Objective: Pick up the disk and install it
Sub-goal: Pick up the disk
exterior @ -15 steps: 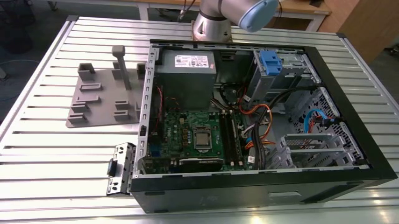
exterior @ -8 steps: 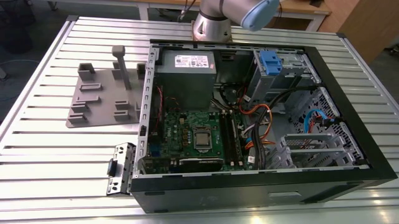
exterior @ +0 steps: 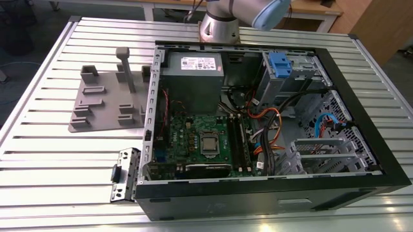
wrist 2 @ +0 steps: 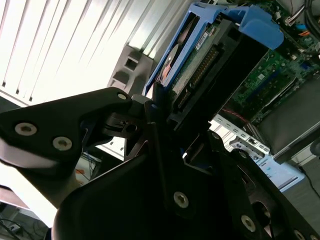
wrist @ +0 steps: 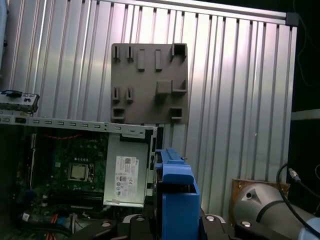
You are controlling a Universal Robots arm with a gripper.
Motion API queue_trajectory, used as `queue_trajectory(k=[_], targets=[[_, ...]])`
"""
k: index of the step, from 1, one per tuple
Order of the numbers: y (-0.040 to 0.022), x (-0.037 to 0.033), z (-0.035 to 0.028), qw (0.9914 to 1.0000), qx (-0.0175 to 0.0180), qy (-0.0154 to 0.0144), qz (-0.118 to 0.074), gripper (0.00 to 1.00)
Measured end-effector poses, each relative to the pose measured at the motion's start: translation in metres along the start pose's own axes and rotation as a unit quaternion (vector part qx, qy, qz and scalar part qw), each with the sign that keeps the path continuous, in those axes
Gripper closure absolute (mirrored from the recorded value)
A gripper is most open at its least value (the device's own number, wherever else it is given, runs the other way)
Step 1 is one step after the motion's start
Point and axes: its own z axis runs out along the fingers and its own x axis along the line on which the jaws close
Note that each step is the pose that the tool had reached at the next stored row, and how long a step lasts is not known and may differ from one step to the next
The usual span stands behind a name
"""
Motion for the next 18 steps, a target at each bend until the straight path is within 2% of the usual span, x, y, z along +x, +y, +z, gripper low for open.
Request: queue_trajectory(k=[18], targets=[[-0.062, 0.011, 0.0005, 1.0, 0.0, 0.0003, 0.0, 0.64]])
